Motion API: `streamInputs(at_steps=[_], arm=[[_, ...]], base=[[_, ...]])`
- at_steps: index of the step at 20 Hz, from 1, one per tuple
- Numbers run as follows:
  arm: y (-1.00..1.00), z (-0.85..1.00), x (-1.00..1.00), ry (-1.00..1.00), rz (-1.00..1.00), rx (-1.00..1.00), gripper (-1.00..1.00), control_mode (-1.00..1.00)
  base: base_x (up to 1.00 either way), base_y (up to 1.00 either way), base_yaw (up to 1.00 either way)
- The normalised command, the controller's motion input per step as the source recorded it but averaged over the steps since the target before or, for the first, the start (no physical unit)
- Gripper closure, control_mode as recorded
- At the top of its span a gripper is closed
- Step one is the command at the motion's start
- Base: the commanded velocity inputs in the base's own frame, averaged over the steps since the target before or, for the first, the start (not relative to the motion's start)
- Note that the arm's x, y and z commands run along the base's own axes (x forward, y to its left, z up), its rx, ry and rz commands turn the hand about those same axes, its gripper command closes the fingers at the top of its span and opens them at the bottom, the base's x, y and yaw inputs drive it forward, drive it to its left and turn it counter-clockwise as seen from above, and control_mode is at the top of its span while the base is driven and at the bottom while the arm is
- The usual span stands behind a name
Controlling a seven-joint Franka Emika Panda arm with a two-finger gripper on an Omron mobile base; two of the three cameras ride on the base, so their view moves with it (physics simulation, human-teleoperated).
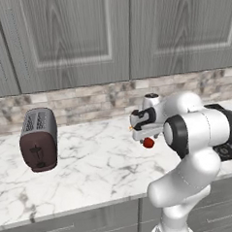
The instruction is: Place both pans onto different burners. Then place the bell pepper and the shrimp on different pans.
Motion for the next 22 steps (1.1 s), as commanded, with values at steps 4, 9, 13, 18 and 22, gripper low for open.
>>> streamInputs(at_steps=[4, 9, 13, 18, 22], arm=[[-0.09, -0.11, 0.12, 0.0, 0.0, 0.0, -1.0, -1.0], [0.0, -0.25, 0.0, 0.0, 0.0, 0.0, -1.0, -1.0], [0.0, -0.23, 0.0, 0.0, 0.0, 0.0, -1.0, -1.0], [0.0, -0.12, 0.0, 0.0, 0.0, 0.0, 1.0, -1.0], [0.01, 0.0, 0.0, 0.0, 0.0, 0.0, 1.0, -1.0]], base=[[0.0, 0.0, 0.0], [0.0, 0.0, 0.0], [0.0, 0.0, 0.0], [0.0, 0.0, 0.0], [0.0, 0.0, 0.0]])
